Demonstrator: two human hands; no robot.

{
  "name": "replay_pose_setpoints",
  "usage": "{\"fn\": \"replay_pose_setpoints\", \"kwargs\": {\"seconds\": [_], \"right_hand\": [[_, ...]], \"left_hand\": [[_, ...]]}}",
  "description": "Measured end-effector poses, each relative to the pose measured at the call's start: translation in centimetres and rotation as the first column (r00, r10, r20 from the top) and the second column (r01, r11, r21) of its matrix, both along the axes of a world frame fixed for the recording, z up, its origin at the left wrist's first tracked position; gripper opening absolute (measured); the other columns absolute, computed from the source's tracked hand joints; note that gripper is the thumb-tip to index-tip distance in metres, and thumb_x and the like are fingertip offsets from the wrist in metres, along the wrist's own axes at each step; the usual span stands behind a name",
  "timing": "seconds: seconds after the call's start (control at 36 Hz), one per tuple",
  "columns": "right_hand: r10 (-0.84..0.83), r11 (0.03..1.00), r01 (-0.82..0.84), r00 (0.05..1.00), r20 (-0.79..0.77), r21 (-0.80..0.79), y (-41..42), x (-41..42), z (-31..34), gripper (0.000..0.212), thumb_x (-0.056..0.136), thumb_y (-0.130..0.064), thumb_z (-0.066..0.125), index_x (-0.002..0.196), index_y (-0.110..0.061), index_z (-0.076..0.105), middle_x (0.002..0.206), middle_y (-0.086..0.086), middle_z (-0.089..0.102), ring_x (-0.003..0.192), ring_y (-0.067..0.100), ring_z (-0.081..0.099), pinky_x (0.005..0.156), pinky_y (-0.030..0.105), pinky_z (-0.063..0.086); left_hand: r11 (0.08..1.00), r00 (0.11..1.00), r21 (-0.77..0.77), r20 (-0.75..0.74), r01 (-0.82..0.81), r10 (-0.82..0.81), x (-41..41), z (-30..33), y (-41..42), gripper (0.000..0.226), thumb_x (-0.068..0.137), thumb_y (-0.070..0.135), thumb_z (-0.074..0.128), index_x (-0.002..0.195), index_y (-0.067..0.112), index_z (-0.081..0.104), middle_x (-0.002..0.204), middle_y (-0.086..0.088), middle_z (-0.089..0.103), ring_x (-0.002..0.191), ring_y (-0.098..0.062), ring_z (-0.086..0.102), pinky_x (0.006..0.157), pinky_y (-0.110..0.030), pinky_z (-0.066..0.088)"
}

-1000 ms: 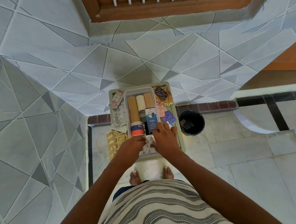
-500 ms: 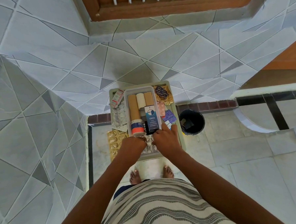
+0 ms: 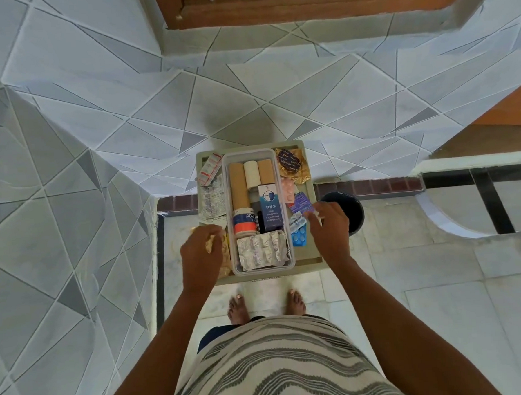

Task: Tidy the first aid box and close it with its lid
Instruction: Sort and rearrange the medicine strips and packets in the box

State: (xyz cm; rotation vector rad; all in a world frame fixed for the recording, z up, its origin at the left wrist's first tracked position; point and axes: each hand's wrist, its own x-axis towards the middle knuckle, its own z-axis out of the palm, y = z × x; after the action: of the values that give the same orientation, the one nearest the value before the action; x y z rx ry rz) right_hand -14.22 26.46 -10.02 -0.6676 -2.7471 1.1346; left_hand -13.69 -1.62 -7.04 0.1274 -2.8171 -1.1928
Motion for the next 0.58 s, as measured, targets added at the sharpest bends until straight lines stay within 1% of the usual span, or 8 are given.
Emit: {"fn": "replay_pose_setpoints", "kwargs": {"seconds": [0.08, 0.17, 0.22, 0.28, 0.36, 0.44, 0.53, 0.58], "right_hand": [[-0.044, 0.995, 0.032, 0.990, 0.138, 0.089, 0.7, -1.8, -1.5, 0.034, 0.092, -0.043, 0.066, 0.115, -0.017, 0.063, 0.114, 0.005, 0.062, 0.104, 0.021, 0.059, 0.085, 0.042, 0.055], [-0.083, 0.991, 0.058, 0.973, 0.213, 0.123, 1.1, -3.6, -2.3, 0.043, 0.087, -0.057, 0.065, 0.105, -0.018, 0.063, 0.105, 0.004, 0.065, 0.095, 0.022, 0.063, 0.080, 0.048, 0.058], [-0.124, 0.987, 0.092, 0.960, 0.252, 0.135, 1.2, -4.3, -2.6, 0.046, 0.081, -0.061, 0.070, 0.096, -0.019, 0.064, 0.095, 0.001, 0.068, 0.087, 0.021, 0.066, 0.077, 0.050, 0.058], [-0.145, 0.984, 0.109, 0.947, 0.288, 0.137, 1.2, -4.9, -2.7, 0.045, 0.078, -0.060, 0.075, 0.093, -0.019, 0.067, 0.090, -0.001, 0.071, 0.086, 0.021, 0.068, 0.079, 0.051, 0.057], [-0.189, 0.982, 0.179, 0.932, 0.311, 0.060, 0.8, -5.2, -1.7, 0.040, 0.077, -0.052, 0.080, 0.096, -0.019, 0.067, 0.094, -0.001, 0.072, 0.091, 0.022, 0.068, 0.084, 0.053, 0.056], [-0.219, 0.971, 0.238, 0.920, 0.325, -0.021, 0.7, -5.3, -0.9, 0.037, 0.076, -0.039, 0.085, 0.100, -0.017, 0.069, 0.100, 0.003, 0.072, 0.096, 0.024, 0.065, 0.088, 0.052, 0.054], [-0.220, 0.965, 0.253, 0.926, 0.306, -0.071, 0.6, -5.2, -0.4, 0.035, 0.075, -0.032, 0.087, 0.100, -0.013, 0.070, 0.100, 0.003, 0.072, 0.092, 0.022, 0.066, 0.083, 0.041, 0.055], [-0.195, 0.968, 0.231, 0.939, 0.282, -0.101, 0.6, -5.0, 0.0, 0.024, 0.078, -0.023, 0.085, 0.094, -0.009, 0.074, 0.092, 0.006, 0.074, 0.081, 0.019, 0.065, 0.070, 0.028, 0.049]], "left_hand": [[0.990, 0.989, 0.013, 0.054, -0.139, 0.138, -0.3, -1.2, -1.0, 0.014, 0.096, 0.017, 0.064, 0.110, 0.014, 0.066, 0.110, -0.005, 0.071, 0.097, -0.018, 0.068, 0.090, -0.034, 0.057], [0.971, 0.957, -0.087, 0.173, -0.222, 0.235, -0.5, -2.1, -1.4, 0.031, 0.092, 0.023, 0.069, 0.118, 0.010, 0.062, 0.122, -0.013, 0.062, 0.112, -0.028, 0.061, 0.095, -0.035, 0.047], [0.952, 0.906, -0.101, 0.292, -0.289, 0.306, -0.7, -2.4, -1.8, 0.049, 0.088, 0.032, 0.074, 0.127, 0.008, 0.057, 0.130, -0.016, 0.056, 0.120, -0.031, 0.055, 0.098, -0.044, 0.047], [0.954, 0.873, -0.120, 0.385, -0.275, 0.300, -1.0, -2.9, -2.2, 0.058, 0.085, 0.038, 0.076, 0.129, 0.005, 0.056, 0.129, -0.018, 0.056, 0.120, -0.034, 0.056, 0.098, -0.046, 0.047], [0.966, 0.873, -0.109, 0.415, -0.233, 0.257, -1.2, -2.8, -2.1, 0.049, 0.084, 0.038, 0.077, 0.113, 0.000, 0.063, 0.112, -0.019, 0.066, 0.106, -0.035, 0.063, 0.092, -0.043, 0.048], [0.949, 0.849, -0.089, 0.427, -0.303, 0.311, -1.4, -2.4, -1.7, 0.047, 0.085, 0.033, 0.077, 0.115, 0.000, 0.064, 0.112, -0.016, 0.069, 0.104, -0.034, 0.066, 0.093, -0.042, 0.048], [0.925, 0.829, -0.043, 0.429, -0.379, 0.359, -1.4, -2.7, -1.9, 0.038, 0.088, 0.029, 0.074, 0.114, 0.003, 0.066, 0.110, -0.013, 0.072, 0.100, -0.031, 0.069, 0.094, -0.042, 0.050], [0.908, 0.820, -0.006, 0.427, -0.418, 0.381, -1.5, -2.7, -2.0, 0.030, 0.089, 0.026, 0.073, 0.110, 0.004, 0.067, 0.106, -0.012, 0.073, 0.092, -0.028, 0.070, 0.091, -0.042, 0.052]]}}
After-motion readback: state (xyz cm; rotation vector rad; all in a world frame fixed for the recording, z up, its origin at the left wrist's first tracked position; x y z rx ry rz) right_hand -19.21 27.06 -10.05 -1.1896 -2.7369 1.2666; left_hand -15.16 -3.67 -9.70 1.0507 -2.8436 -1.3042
